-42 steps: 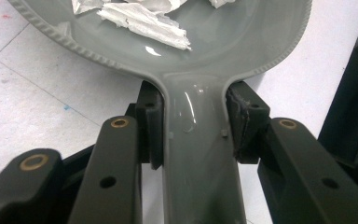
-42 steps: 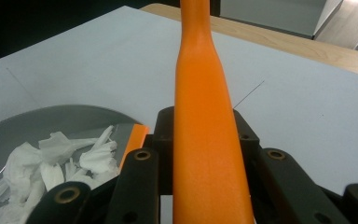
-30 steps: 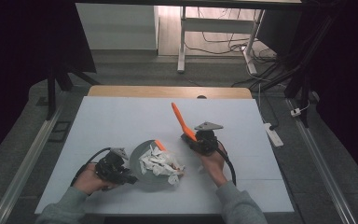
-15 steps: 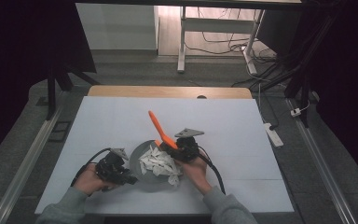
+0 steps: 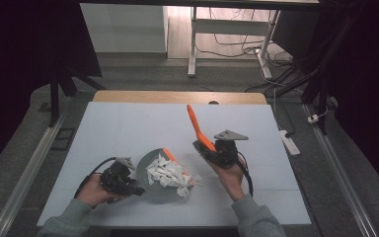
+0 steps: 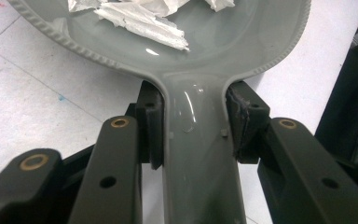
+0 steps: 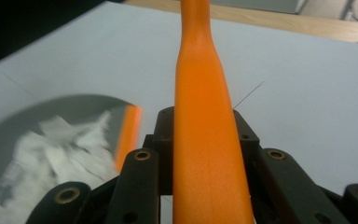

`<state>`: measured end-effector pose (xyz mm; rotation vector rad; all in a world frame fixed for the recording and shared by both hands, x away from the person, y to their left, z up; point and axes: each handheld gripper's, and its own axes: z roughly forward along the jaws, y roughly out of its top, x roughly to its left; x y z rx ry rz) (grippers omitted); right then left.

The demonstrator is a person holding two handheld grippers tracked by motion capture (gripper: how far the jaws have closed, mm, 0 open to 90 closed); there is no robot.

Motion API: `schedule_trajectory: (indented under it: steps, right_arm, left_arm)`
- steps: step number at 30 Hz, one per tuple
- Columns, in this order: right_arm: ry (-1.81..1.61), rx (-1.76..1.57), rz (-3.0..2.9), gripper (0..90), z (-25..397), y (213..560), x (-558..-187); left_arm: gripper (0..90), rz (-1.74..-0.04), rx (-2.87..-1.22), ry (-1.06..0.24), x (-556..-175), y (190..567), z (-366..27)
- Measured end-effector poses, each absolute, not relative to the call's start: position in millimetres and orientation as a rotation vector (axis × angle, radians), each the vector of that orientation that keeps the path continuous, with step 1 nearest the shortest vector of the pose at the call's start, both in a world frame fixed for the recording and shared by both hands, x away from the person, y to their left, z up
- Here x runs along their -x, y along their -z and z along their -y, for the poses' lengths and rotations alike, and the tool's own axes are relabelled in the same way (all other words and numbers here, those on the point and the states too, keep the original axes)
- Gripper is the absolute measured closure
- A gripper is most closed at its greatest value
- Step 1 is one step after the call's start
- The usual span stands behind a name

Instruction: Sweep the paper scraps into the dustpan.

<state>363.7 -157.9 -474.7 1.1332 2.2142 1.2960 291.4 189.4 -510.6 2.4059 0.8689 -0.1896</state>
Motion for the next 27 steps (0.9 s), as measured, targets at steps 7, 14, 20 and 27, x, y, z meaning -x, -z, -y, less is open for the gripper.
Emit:
schedule_trajectory:
  steps: [7, 14, 20, 27]
  right_arm:
    - [-1.228, -1.227, -2.199, 70.5, 183.2, 487.9, -349.0]
    - [-1.175, -1.251, -2.239, 70.4, 180.5, 499.6, -332.2]
    - [-1.168, -1.231, -2.281, 70.4, 161.6, 505.9, -324.2]
    - [-1.184, -1.196, -2.305, 70.4, 132.8, 508.6, -314.0]
  left_arm:
    - [61.4, -0.879, -2.395, 0.199, -285.1, 512.5, -193.8]
    - [61.4, -0.887, -2.391, 0.202, -274.4, 513.1, -197.4]
    - [61.4, -0.891, -2.396, 0.207, -271.3, 514.7, -193.2]
    - [61.4, -0.892, -2.4, 0.21, -270.5, 514.9, -185.9]
